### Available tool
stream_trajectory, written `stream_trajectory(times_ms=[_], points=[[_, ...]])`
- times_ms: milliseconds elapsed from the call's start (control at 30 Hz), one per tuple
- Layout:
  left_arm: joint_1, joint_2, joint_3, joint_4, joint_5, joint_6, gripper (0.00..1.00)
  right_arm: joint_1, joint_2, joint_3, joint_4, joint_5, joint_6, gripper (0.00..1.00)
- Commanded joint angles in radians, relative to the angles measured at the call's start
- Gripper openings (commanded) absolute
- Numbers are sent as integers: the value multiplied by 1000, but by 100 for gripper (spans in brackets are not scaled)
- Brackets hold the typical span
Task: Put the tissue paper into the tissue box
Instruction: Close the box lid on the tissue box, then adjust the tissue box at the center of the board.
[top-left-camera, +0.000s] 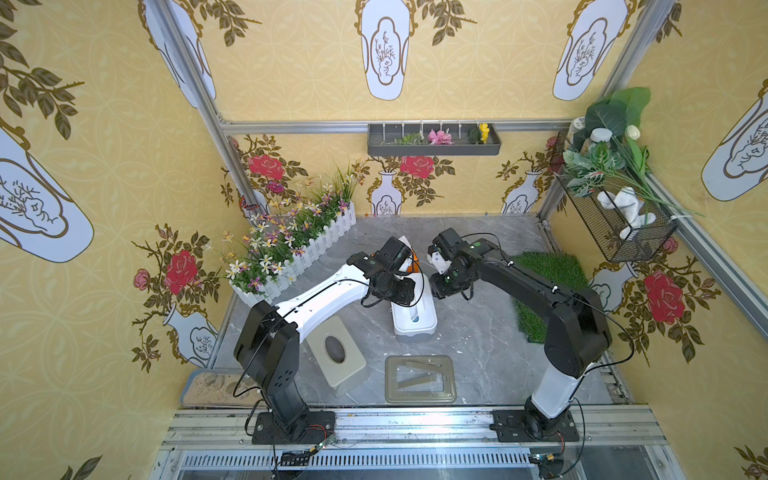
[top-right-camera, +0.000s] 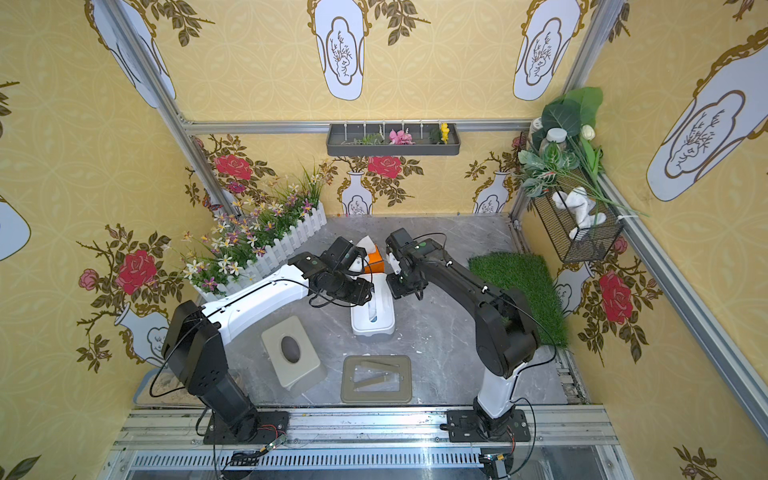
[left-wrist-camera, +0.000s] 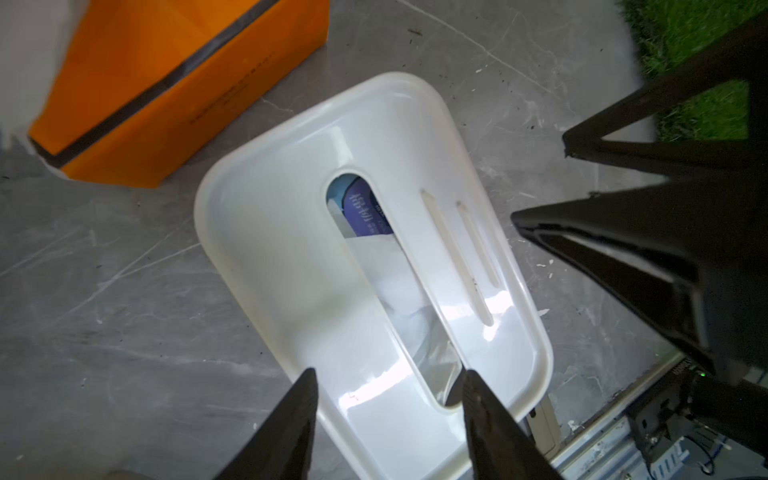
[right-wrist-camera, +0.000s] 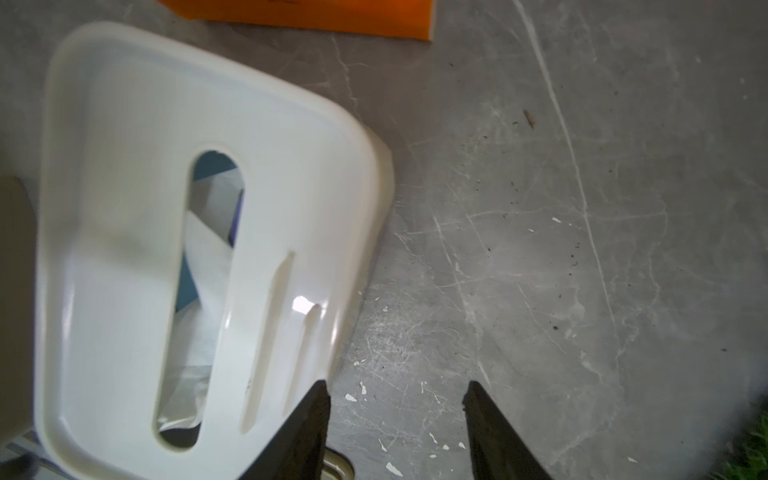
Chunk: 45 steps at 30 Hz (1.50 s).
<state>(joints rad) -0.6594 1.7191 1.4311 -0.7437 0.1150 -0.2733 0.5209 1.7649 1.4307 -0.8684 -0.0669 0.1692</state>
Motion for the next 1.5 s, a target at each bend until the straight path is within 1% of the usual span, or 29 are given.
stream_trajectory(times_ms=[0, 100, 200, 300, 367, 467, 500, 567, 600, 667, 767, 867, 967, 1100, 1233, 1367, 1467], points=[[25, 16, 35, -16, -103, 28, 60, 11, -46, -68, 44, -52, 158, 58], [69, 29, 66, -19, -44, 27, 59, 25, -94, -150, 113, -95, 241, 60], [67, 31, 78, -34, 7, 100, 59, 41, -109, -172, 138, -93, 280, 63], [57, 43, 95, -38, 1, 141, 59, 45, -107, -167, 134, -81, 273, 63], [58, 64, 124, -63, -12, 136, 59, 59, -112, -158, 128, -62, 215, 63], [73, 66, 107, -52, -45, 49, 59, 80, -116, -134, 124, -34, 85, 64], [85, 63, 98, -57, -53, 1, 59, 68, -106, -125, 117, -37, 70, 64], [117, 46, 58, -52, -48, -89, 58, 39, -76, -95, 92, -72, 66, 60], [129, 36, 34, -40, -42, -118, 57, 35, -69, -90, 96, -82, 70, 60], [138, 24, -3, -25, -76, -149, 57, 32, -66, -99, 124, -111, 93, 59], [139, 46, -6, -38, -93, -166, 56, 30, -63, -123, 186, -192, 137, 59], [142, 71, -15, -35, -117, -184, 54, 32, -44, -127, 200, -224, 187, 57], [160, 96, -27, -18, -114, -211, 53, 37, -69, -188, 249, -283, 246, 56], [174, 159, -2, -4, -109, -209, 53, 57, -125, -283, 327, -363, 303, 56], [175, 215, 33, 39, -77, -170, 52, 124, -150, -316, 356, -403, 315, 56], [173, 254, 48, 88, -38, -130, 53, 210, -142, -311, 332, -405, 310, 55], [173, 271, 52, 120, -4, -97, 54, 240, -162, -306, 282, -382, 314, 55]])
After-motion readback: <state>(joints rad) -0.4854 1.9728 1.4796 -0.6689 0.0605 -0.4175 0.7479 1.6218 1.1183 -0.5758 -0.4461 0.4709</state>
